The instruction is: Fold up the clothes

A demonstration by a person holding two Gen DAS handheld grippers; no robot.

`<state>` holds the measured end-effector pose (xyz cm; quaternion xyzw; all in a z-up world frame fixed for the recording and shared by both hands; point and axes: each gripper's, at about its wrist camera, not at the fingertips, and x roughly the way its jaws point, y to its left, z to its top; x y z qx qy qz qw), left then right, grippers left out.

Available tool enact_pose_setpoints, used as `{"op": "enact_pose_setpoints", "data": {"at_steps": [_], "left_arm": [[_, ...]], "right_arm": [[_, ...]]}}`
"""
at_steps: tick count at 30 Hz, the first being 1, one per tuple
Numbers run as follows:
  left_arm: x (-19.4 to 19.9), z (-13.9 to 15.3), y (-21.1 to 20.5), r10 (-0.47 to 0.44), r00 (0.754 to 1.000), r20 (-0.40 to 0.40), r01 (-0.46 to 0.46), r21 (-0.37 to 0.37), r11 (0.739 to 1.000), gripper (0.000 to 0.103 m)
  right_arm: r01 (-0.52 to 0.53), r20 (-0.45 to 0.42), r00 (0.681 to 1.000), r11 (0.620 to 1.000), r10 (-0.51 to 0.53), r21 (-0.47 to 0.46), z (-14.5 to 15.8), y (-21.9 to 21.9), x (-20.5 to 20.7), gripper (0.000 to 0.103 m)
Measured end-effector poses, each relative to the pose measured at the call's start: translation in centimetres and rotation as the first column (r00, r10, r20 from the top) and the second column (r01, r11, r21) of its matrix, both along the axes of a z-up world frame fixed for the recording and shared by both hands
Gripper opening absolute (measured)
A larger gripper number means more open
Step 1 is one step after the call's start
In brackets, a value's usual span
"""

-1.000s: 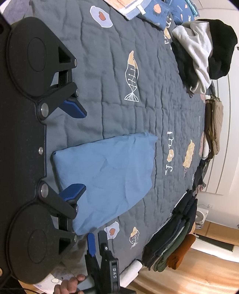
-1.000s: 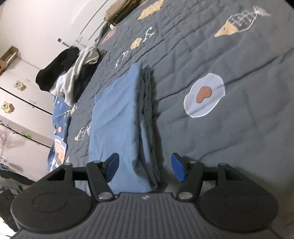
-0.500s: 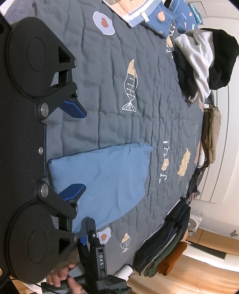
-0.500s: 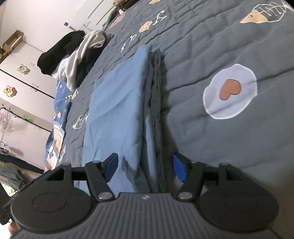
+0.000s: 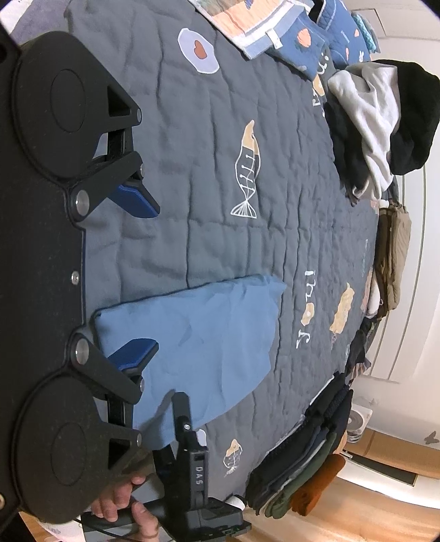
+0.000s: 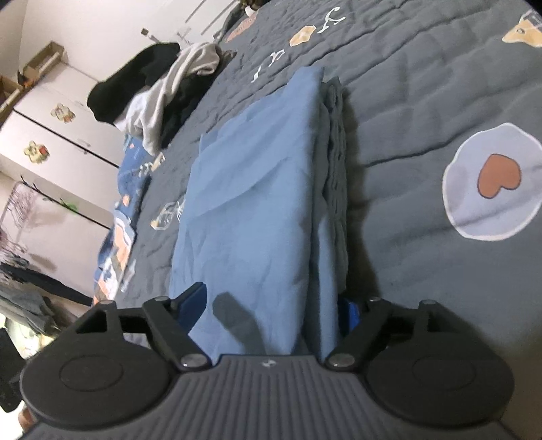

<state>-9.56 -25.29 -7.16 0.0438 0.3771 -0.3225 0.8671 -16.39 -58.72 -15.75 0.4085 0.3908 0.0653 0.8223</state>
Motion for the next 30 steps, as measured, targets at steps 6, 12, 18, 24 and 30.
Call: {"op": "enact_pose_setpoints", "data": {"at_steps": [6,12,18,24,30], "left_arm": [[0.1,-0.2,0.2,0.009,1.0,0.0,-0.009,0.008,1.0,0.077],[0.3,-0.2,0.5,0.018,1.0,-0.001,-0.018,0.006,1.0,0.077],[0.5,-0.4,0.4,0.017,1.0,-0.003,-0.017,0.012,1.0,0.077],[0.4,-0.5,0.6,0.023,1.0,-0.003,-0.023,0.017,1.0,0.077],[0.3,-0.5,0.6,0.02,1.0,0.001,-0.02,0.022,1.0,0.077]], "right_arm": [[0.015,-0.021,1.0,1.0,-0.015,0.007,0.5,0.1,0.0,0.079],[0.022,0.0,1.0,0.998,-0.022,0.063,1.0,-0.1,0.0,0.079],[0.005,-0.011,1.0,0.999,-0.004,0.05,0.2,0.6,0.7,0.078],[0.029,-0.024,0.999,0.999,-0.028,0.046,-0.3,0.8,1.0,0.076],[0.067,-0.055,0.996,0.998,-0.067,-0.015,-0.1,1.1,0.9,0.029]]}}
